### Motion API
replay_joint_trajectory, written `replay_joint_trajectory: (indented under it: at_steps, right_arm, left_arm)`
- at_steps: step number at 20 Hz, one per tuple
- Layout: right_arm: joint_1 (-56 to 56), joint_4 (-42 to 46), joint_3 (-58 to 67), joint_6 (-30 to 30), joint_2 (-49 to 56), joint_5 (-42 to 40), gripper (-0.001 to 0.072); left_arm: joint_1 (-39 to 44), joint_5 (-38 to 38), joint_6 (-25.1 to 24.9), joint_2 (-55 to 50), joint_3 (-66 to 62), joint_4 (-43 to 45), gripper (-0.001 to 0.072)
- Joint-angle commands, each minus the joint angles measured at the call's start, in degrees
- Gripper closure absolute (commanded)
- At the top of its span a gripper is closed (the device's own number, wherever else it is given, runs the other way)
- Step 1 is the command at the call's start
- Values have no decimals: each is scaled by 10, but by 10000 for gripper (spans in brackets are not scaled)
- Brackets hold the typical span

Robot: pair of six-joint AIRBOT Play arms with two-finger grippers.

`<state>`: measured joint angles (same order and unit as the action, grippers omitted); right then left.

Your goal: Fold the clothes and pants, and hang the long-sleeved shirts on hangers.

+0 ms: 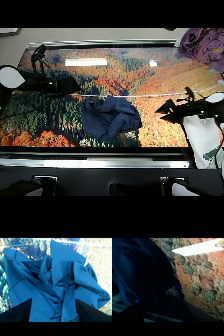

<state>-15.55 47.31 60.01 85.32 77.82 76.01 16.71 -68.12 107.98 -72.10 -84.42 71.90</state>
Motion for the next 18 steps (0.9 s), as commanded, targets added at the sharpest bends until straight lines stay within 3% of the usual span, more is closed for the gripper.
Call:
replay_joint_trajectory:
  at_steps: [1, 5, 16, 18]
  right_arm:
    - [40, -57, 0, -76, 89, -24, 215]
    - [73, -38, 0, -86, 147, -34, 216]
    - [120, -47, 0, -90, 185, -58, 242]
    - [139, -46, 0, -90, 186, -68, 403]
  left_arm:
    - [-4, 4, 0, 2, 0, 1, 96]
    - [-4, -2, 0, 2, 0, 1, 96]
    - [-5, -3, 0, 2, 0, 2, 96]
    - [-5, -5, 0, 2, 0, 2, 96]
